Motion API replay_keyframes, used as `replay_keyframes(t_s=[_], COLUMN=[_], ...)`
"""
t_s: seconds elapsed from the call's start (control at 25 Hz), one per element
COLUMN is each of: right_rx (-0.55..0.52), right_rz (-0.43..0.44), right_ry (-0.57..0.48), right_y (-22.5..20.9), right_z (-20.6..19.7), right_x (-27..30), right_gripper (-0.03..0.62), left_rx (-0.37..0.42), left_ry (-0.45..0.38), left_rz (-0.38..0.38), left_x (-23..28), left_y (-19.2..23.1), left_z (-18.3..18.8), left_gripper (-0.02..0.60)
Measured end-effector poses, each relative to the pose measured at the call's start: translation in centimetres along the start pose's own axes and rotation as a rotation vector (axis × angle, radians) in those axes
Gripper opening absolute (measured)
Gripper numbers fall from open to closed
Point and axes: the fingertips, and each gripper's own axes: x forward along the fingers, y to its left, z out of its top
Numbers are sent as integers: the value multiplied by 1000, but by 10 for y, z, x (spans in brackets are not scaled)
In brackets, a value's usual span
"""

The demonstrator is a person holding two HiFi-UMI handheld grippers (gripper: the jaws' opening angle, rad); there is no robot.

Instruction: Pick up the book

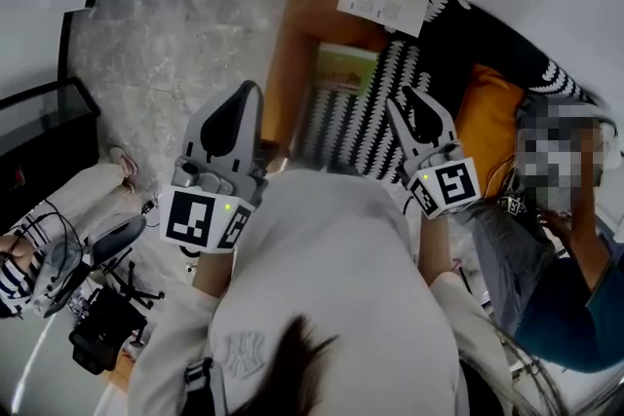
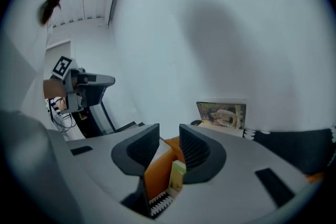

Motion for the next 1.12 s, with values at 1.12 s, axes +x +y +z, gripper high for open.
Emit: replay_keyframes(t_s=[1.12], right_rx=[-110], right_rz=[475], right_ry=[531], right_y=[-92], right_z=[-253], right_x=[176], right_gripper=[302], left_rx=[35], left_ry=[255], left_rz=[-135], left_x=[93], left_y=[-31], left_z=[-40], left_gripper=[9])
